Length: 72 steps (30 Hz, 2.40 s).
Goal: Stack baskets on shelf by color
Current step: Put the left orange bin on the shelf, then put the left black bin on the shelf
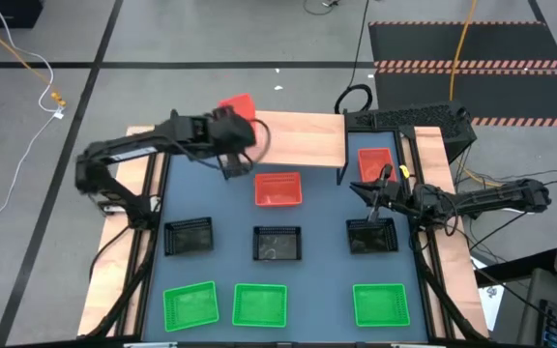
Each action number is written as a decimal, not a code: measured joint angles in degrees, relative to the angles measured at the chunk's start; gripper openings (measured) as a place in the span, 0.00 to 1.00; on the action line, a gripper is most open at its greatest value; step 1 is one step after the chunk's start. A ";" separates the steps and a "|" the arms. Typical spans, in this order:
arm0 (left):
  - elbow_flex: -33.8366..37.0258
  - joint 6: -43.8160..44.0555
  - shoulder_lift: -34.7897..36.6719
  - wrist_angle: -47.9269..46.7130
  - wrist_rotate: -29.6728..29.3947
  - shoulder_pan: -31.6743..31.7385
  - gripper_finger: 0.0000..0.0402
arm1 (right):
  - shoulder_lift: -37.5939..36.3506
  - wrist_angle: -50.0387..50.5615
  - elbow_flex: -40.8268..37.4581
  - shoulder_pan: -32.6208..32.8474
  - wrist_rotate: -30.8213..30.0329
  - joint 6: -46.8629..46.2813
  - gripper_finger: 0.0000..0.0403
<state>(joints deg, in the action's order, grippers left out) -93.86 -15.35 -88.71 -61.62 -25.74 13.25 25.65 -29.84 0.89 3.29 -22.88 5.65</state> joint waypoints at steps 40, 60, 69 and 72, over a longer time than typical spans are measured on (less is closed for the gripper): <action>-0.38 -0.29 -0.23 16.57 4.51 -2.28 0.30 | 0.86 7.26 0.00 0.09 -7.55 -16.95 0.08; -0.38 12.94 6.71 19.15 2.49 -13.04 0.30 | 1.29 9.21 -0.01 0.09 2.38 -11.15 0.08; -0.36 13.50 6.28 20.01 -2.97 -13.25 0.30 | 1.44 10.83 -0.04 0.09 2.08 -13.41 0.08; -0.36 13.50 6.17 19.90 -2.97 -12.85 0.30 | 1.46 4.99 -0.04 0.04 1.59 -13.78 0.08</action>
<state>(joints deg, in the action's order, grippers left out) -94.21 -1.84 -82.54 -41.72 -28.71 0.40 27.11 -24.85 0.84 3.33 -21.29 -8.13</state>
